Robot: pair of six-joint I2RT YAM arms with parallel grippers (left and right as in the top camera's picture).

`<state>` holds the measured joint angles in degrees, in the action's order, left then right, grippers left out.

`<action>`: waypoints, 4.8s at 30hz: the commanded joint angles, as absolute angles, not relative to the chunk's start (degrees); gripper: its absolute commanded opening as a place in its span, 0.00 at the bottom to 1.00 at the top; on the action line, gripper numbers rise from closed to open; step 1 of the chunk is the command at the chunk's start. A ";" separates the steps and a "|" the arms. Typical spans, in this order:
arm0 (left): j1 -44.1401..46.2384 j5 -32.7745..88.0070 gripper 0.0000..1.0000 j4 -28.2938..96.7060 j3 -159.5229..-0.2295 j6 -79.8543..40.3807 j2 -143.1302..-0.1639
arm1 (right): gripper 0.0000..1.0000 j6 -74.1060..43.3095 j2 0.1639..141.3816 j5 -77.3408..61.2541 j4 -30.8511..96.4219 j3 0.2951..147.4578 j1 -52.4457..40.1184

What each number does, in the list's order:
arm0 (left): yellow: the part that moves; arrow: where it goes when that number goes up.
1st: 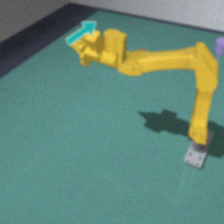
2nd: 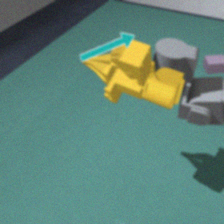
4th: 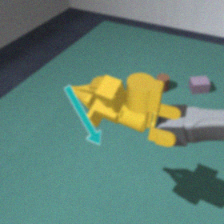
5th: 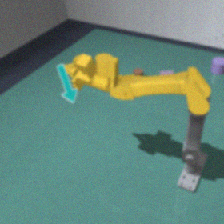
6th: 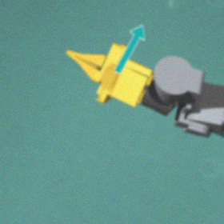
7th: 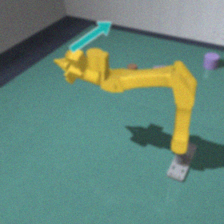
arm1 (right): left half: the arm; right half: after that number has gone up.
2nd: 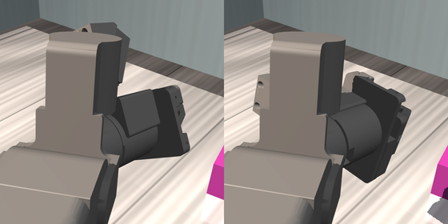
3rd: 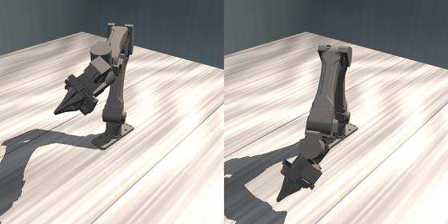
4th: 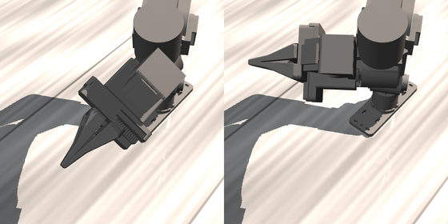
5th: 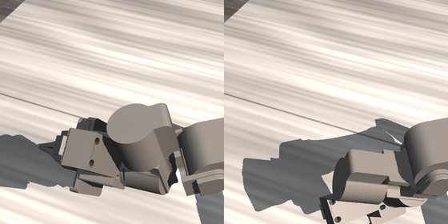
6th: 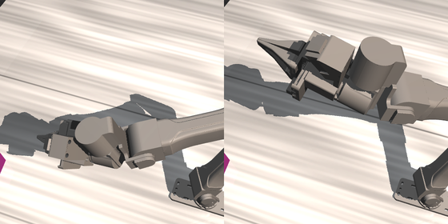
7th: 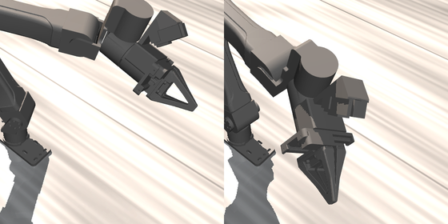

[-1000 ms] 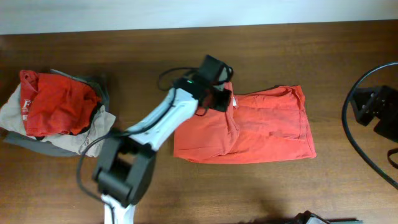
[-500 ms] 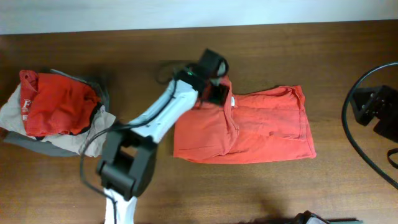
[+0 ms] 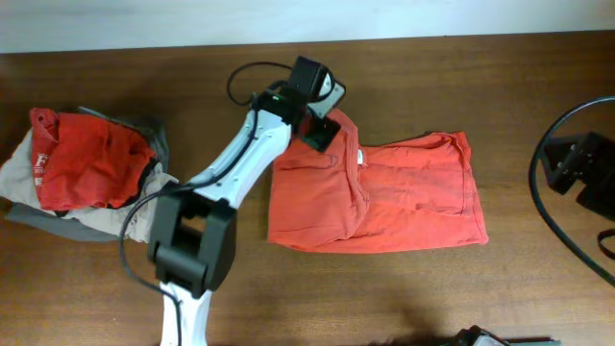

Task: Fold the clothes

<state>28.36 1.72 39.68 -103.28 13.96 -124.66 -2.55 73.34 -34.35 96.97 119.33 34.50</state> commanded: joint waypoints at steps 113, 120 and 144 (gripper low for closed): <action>28.71 22.72 0.99 74.30 -134.50 44.21 -147.37 | 0.92 -0.25 73.10 -33.82 97.32 115.28 34.39; 28.08 12.14 0.99 75.40 -143.06 28.34 -146.15 | 0.92 -0.25 73.10 -33.82 97.30 115.28 34.39; 17.04 2.09 0.99 95.68 -163.02 6.07 -123.26 | 0.98 1.28 73.65 -29.91 95.81 115.28 34.39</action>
<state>18.94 3.36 94.78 -161.97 8.80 -129.73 -0.75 73.38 -30.83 96.40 115.26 34.50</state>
